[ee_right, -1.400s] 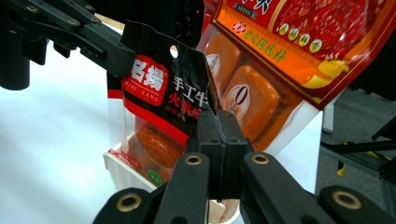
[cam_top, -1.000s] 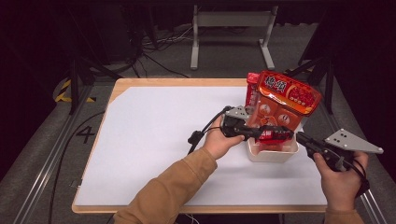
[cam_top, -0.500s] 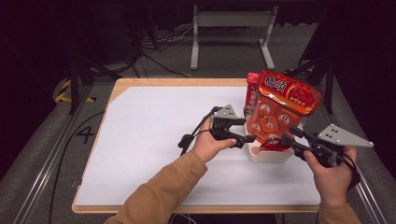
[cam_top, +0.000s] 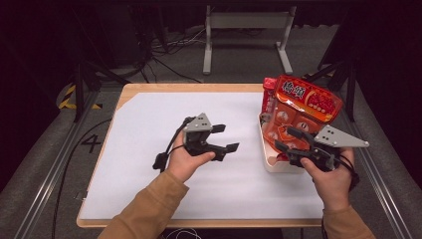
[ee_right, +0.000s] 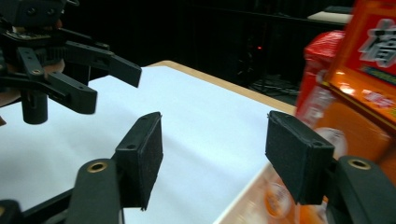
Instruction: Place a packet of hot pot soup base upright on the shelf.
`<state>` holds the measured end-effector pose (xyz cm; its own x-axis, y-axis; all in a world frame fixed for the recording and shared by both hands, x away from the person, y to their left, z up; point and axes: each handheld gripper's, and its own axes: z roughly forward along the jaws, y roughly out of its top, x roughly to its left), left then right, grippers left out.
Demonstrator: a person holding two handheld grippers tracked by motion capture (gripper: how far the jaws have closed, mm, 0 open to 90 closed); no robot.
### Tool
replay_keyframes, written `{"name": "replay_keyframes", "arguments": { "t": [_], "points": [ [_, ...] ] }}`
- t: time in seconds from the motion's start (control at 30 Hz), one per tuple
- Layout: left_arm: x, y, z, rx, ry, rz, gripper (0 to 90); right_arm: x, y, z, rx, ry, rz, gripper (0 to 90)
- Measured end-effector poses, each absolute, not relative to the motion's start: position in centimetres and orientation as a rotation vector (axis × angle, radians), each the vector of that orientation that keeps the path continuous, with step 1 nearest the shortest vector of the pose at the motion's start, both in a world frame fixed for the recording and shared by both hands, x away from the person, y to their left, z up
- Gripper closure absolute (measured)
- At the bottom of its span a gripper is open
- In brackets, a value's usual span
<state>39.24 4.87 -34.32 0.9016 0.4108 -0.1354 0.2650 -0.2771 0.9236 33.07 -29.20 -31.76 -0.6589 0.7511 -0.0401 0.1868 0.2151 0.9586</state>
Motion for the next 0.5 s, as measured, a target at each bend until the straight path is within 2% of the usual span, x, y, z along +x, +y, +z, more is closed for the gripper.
{"name": "replay_keyframes", "arguments": {
  "t": [0.2,0.5],
  "points": [
    [37.4,8.9,-34.4,1.871,0.555,0.196,19.5,33.3,-26.8,-32.6,0.816,2.011,1.51,29.5],
    [35.1,13.5,-35.9,1.874,0.618,0.243,17.2,32.9,-23.8,-35.1,0.777,2.048,1.553,27.7]
  ]
}}
